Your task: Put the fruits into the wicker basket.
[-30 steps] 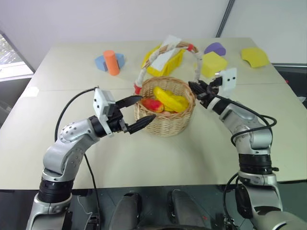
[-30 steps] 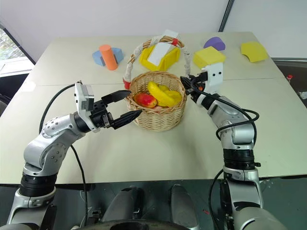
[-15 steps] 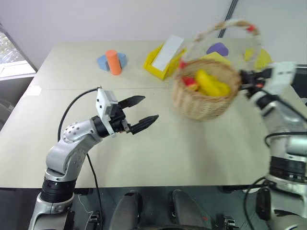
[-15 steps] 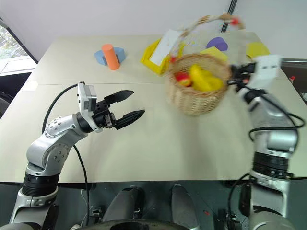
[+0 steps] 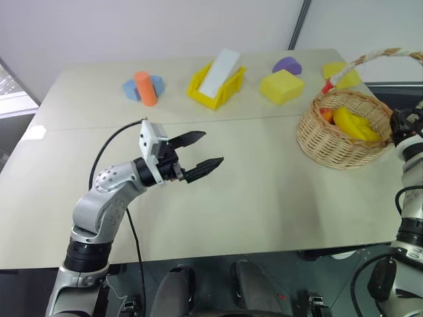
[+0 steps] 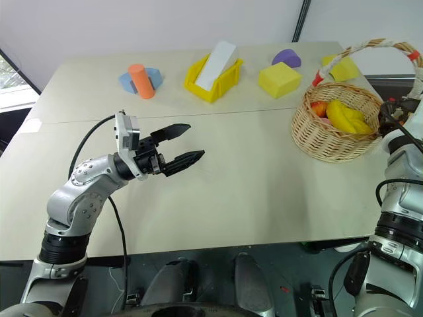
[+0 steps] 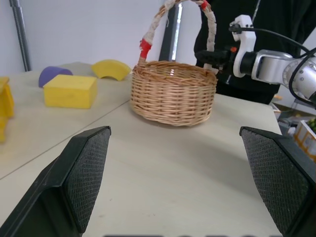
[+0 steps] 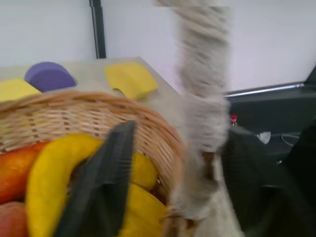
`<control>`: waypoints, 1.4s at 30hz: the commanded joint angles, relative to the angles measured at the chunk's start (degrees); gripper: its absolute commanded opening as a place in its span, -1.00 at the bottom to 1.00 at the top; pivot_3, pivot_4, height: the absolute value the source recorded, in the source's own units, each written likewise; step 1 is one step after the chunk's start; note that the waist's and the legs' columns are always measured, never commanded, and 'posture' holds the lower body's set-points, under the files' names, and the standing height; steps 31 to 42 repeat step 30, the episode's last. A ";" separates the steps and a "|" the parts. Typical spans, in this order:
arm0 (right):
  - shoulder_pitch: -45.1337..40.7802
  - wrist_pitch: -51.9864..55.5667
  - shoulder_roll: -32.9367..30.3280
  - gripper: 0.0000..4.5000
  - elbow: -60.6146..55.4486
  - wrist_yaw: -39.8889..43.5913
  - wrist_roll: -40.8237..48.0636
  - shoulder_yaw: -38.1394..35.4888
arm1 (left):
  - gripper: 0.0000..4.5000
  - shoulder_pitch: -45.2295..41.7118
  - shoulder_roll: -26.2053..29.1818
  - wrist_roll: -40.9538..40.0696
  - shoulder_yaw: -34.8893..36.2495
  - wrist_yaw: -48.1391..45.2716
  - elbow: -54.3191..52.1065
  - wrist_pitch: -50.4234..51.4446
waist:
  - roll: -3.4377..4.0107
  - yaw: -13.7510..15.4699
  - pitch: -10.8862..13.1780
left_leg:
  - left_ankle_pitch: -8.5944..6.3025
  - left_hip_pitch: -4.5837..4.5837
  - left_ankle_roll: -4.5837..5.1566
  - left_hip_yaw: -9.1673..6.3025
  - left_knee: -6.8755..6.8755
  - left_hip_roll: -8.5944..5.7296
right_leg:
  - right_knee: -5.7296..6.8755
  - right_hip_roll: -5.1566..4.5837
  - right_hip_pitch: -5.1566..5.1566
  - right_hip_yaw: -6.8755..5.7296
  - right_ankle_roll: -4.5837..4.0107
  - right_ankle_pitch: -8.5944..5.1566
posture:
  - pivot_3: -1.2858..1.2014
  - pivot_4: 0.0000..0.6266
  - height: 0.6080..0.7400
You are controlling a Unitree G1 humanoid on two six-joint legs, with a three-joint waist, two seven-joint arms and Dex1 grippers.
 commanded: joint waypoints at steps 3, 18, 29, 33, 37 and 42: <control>8.77 -0.19 -2.23 0.76 -11.60 1.38 0.67 -5.13 | 1.00 0.35 0.65 0.25 1.68 0.60 -0.09 -1.28 | 0.00 1.31 0.00 | -0.01 -0.04 0.01 -0.07 0.00 -0.03 | -0.03 -0.01 0.00 0.00 0.01 0.00 | 0.03 -0.52 1.00; 28.22 0.84 -1.22 0.76 -37.06 27.48 12.13 10.34 | 1.00 9.06 3.96 8.11 9.73 7.13 11.28 -7.86 | -0.02 -0.06 -0.01 | -0.02 0.24 0.03 -0.14 0.00 0.14 | -0.03 0.03 0.24 -0.02 0.01 -0.01 | 0.03 -0.52 1.00; 19.50 -4.80 3.33 0.76 -24.55 29.59 6.12 22.00 | 1.00 18.37 2.61 9.67 12.14 11.65 6.87 -9.60 | -0.07 1.76 -0.01 | -0.03 0.02 0.01 -0.25 -0.01 -0.06 | -0.22 -0.29 0.17 -0.14 0.01 0.00 | 0.03 -0.52 1.00; 19.13 -5.22 3.49 0.76 -23.85 29.74 5.89 22.16 | 1.00 18.79 2.60 9.77 12.05 11.80 6.47 -9.58 | -0.07 1.76 -0.01 | -0.03 0.01 0.01 -0.26 -0.01 -0.07 | -0.22 -0.31 0.17 -0.15 0.01 0.00 | 0.03 -0.52 1.00; 19.13 -5.22 3.49 0.76 -23.85 29.74 5.89 22.16 | 1.00 18.79 2.60 9.77 12.05 11.80 6.47 -9.58 | -0.07 1.76 -0.01 | -0.03 0.01 0.01 -0.26 -0.01 -0.07 | -0.22 -0.31 0.17 -0.15 0.01 0.00 | 0.03 -0.52 1.00; 19.13 -5.22 3.49 0.76 -23.85 29.74 5.89 22.16 | 1.00 18.79 2.60 9.77 12.05 11.80 6.47 -9.58 | -0.07 1.76 -0.01 | -0.03 0.01 0.01 -0.26 -0.01 -0.07 | -0.22 -0.31 0.17 -0.15 0.01 0.00 | 0.03 -0.52 1.00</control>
